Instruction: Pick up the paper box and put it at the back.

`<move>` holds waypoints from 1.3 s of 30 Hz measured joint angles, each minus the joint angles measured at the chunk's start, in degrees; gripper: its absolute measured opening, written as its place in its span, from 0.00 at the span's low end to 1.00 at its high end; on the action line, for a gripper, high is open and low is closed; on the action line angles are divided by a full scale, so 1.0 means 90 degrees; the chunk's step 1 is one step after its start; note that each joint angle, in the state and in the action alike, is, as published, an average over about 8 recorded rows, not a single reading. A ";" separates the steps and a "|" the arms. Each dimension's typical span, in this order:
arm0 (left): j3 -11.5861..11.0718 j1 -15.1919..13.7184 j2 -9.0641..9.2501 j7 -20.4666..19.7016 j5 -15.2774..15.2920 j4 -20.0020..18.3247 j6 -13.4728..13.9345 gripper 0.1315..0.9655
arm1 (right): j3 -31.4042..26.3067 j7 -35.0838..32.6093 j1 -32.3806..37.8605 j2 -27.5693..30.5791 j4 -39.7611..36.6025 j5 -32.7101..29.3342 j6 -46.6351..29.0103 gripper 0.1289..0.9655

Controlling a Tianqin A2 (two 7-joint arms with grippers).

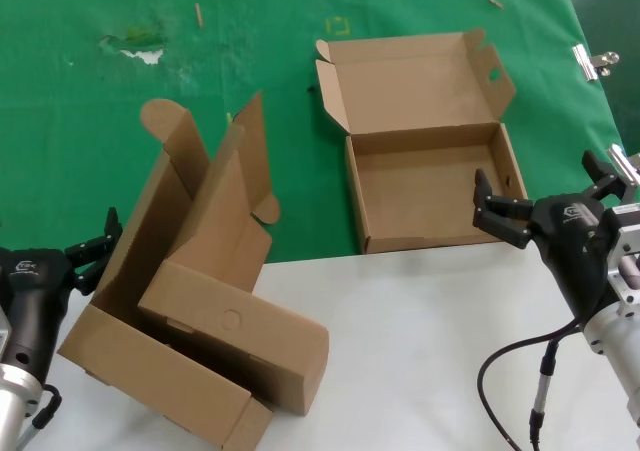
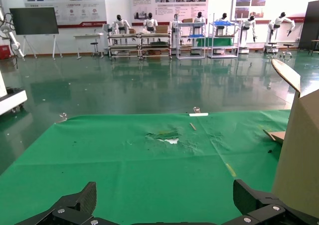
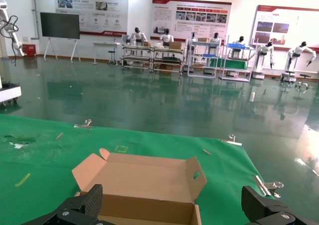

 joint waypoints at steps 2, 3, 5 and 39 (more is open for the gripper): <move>0.0000 0.0000 0.0000 0.0000 0.0000 0.0000 0.0000 1.00 | 0.0000 0.0000 0.0000 0.0000 0.0000 0.0000 0.0000 1.00; 0.0000 0.0000 0.0000 0.0000 0.0000 0.0000 0.0000 1.00 | 0.0000 0.0000 0.0000 0.0000 0.0000 0.0000 0.0000 1.00; 0.0000 0.0000 0.0000 0.0000 0.0000 0.0000 0.0000 1.00 | 0.0000 0.0000 0.0000 0.0000 0.0000 0.0000 0.0000 1.00; 0.0000 0.0000 0.0000 0.0000 0.0000 0.0000 0.0000 1.00 | 0.0000 0.0000 0.0000 0.0000 0.0000 0.0000 0.0000 1.00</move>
